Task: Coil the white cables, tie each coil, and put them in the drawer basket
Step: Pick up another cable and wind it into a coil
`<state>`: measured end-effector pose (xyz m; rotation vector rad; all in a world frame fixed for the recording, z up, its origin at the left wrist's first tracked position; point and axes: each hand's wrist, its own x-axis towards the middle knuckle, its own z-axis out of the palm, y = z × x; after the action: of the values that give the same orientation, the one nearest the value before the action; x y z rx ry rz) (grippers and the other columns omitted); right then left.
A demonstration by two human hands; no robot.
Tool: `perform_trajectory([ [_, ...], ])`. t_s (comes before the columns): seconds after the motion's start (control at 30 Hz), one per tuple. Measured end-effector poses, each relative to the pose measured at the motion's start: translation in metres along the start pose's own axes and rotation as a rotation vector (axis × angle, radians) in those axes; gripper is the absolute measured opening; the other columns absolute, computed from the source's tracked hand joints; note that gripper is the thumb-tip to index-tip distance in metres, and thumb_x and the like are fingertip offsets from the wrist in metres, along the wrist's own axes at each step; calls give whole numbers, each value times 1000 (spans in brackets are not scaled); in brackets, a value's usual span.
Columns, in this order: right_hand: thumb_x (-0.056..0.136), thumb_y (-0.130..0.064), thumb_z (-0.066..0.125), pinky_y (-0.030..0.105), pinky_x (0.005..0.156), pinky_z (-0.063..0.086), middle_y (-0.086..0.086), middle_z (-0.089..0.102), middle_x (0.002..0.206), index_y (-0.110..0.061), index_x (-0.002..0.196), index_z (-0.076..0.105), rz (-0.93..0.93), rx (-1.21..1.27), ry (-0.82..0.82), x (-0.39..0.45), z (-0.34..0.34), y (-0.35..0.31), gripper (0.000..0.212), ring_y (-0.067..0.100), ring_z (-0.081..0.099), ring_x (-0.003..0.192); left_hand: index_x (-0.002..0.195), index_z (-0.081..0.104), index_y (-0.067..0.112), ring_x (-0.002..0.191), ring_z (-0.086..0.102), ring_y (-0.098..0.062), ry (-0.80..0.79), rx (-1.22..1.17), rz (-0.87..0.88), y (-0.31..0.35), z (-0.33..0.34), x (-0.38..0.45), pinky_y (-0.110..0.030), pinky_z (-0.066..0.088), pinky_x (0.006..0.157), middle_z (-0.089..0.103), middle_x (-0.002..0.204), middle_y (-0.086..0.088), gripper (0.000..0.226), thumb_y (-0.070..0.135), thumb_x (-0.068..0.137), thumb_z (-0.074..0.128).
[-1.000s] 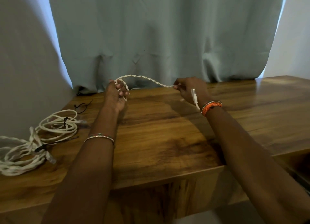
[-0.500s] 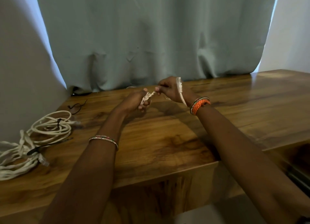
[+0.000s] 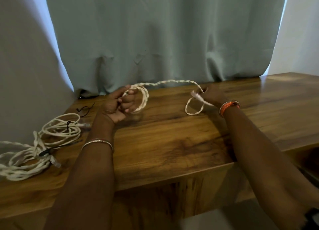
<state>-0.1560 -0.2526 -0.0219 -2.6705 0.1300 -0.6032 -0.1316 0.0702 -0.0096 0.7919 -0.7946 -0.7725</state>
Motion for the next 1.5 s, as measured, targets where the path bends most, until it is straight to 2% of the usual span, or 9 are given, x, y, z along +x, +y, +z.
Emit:
perform_trajectory([
  [0.13, 75, -34, 78, -2, 57, 38, -9, 68, 107, -8, 135, 46, 155, 894, -343, 2, 0, 13, 73, -17, 53, 62, 57, 60, 13, 23, 27, -6, 293, 62, 262, 7, -23, 1, -15, 33, 34, 35, 34, 8, 35, 22, 43, 92],
  [0.23, 81, -11, 64, 7, 34, 33, 0, 62, 57, -3, 85, 62, 364, 1401, -513, 2, -14, 10, 9, 1, 51, 38, 57, 54, 11, 25, 31, -5, 394, -132, 333, 2, -36, 9, -14, 32, 37, 37, 34, 7, 26, 13, 54, 79],
  [0.3, 64, 0, 75, 10, 29, 31, -4, 53, 48, -2, 79, 63, 346, 1707, -632, -3, -20, 8, 19, 3, 43, 30, 49, 45, 16, 26, 28, -5, 574, -151, 282, -2, -41, 17, -13, 28, 38, 32, 34, 7, 30, 13, 77, 55],
  [0.43, 82, 15, 47, 19, 35, 43, 14, 61, 63, 7, 92, 51, 566, 2066, -168, 7, -20, 2, 14, 18, 62, 43, 46, 33, 19, 28, 26, -6, 765, 46, 72, -20, -38, 32, -12, 25, 38, 28, 37, 8, 50, 18, 96, 28],
  [0.63, 81, 7, 44, 29, 76, 40, 8, 50, 94, 5, 105, 52, 286, 799, 611, -6, 16, -61, 25, 17, 50, 81, 48, 38, 16, 26, 26, -6, 739, 317, -58, -28, -11, 48, -12, 25, 35, 27, 36, 6, 51, 16, 98, 30],
  [0.83, 77, -12, 52, 9, 80, 36, 15, 63, 112, 1, 119, 59, -592, 362, 115, -31, 43, -116, 45, 9, 49, 97, 71, 41, 13, 23, 26, -4, 523, 300, -75, -22, 20, 44, -14, 29, 34, 32, 35, 8, 34, 24, 101, 30],
  [1.07, 92, -22, 58, 24, 56, 33, -9, 51, 58, -13, 78, 62, -343, 458, 161, -8, 32, -86, 17, 3, 45, 53, 73, 43, 10, 26, 28, -4, 406, 69, 122, -8, 21, 33, -15, 31, 38, 34, 37, 9, 30, 22, 99, 31],
  [1.27, 84, -27, 68, 27, 58, 37, 19, 62, 63, -6, 69, 70, -250, 530, 229, -5, 5, -60, 26, 17, 49, 59, 47, 44, 12, 24, 29, -4, 542, -293, 487, 7, -2, 19, -9, 31, 38, 34, 33, 7, 45, 13, 91, 36],
  [1.5, 88, -30, 60, 27, 65, 44, 3, 71, 81, -20, 92, 72, -231, 76, 357, -12, 6, -62, 17, 20, 63, 78, 50, 36, 20, 25, 26, -6, 925, -269, 613, 2, -11, 33, -11, 25, 37, 30, 30, 8, 49, 19, 99, 30],
])
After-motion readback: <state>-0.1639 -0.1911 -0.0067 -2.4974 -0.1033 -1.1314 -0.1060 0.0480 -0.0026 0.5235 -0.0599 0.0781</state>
